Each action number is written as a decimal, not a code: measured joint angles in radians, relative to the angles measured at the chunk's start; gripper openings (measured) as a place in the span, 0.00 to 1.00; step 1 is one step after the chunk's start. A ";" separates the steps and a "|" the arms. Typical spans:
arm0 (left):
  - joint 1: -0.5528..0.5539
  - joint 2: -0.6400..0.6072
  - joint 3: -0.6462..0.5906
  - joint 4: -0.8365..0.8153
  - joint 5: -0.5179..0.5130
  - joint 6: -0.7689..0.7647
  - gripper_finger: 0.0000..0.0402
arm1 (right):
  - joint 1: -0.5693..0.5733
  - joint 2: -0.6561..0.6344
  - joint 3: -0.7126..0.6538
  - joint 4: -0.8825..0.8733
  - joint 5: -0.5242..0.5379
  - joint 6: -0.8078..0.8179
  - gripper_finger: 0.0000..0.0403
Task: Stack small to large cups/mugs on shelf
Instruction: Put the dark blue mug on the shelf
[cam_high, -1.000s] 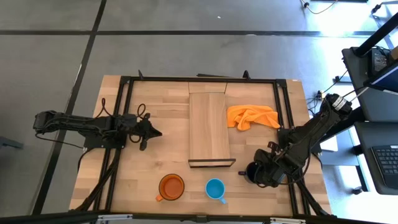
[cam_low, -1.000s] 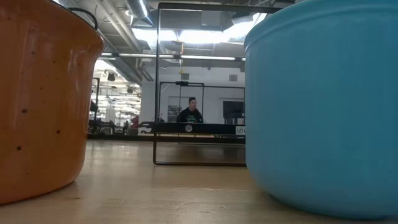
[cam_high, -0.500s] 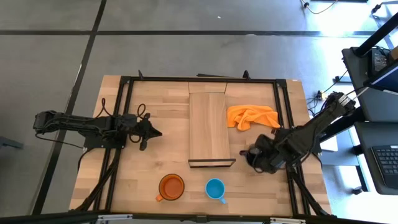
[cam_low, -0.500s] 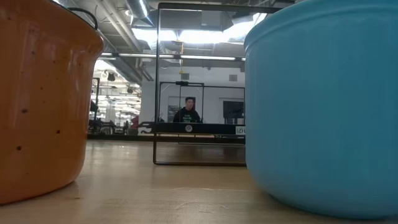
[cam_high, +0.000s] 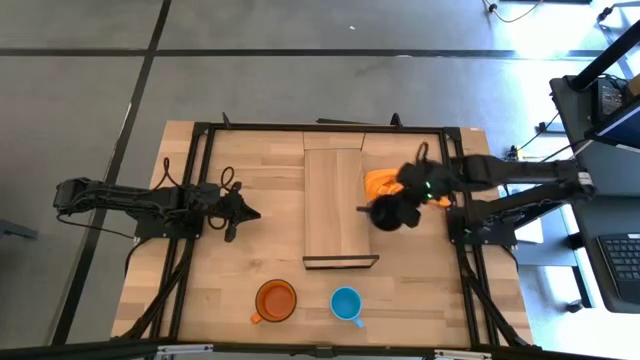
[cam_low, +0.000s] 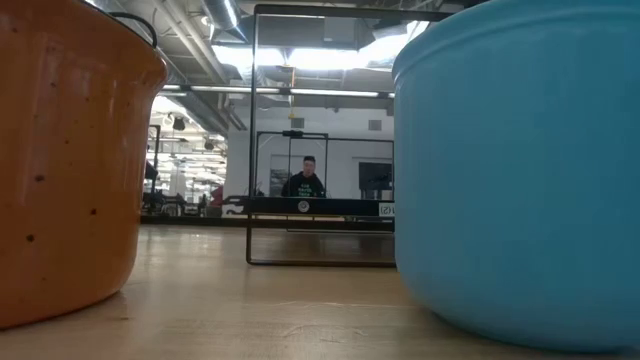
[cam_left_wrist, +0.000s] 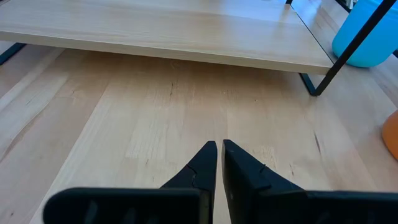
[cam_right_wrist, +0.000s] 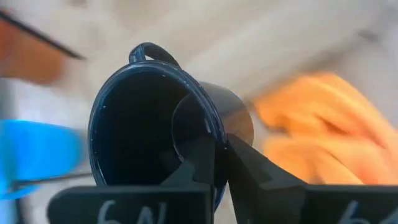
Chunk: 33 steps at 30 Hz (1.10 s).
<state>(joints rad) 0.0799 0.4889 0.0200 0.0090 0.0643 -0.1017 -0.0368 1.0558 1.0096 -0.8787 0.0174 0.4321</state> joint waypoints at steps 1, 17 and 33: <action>0.000 0.000 0.000 0.000 0.000 0.000 0.05 | -0.042 0.020 0.001 0.030 -0.070 -0.043 0.06; 0.000 0.000 0.000 0.000 0.000 0.000 0.05 | -0.374 0.471 0.367 -0.036 -0.420 -0.612 0.06; 0.000 0.000 0.000 0.000 0.000 0.000 0.05 | -0.309 0.736 0.501 -0.123 -0.502 -0.711 0.06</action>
<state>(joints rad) 0.0800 0.4889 0.0200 0.0090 0.0643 -0.1017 -0.3458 1.7913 1.5105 -1.0016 -0.4849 -0.2784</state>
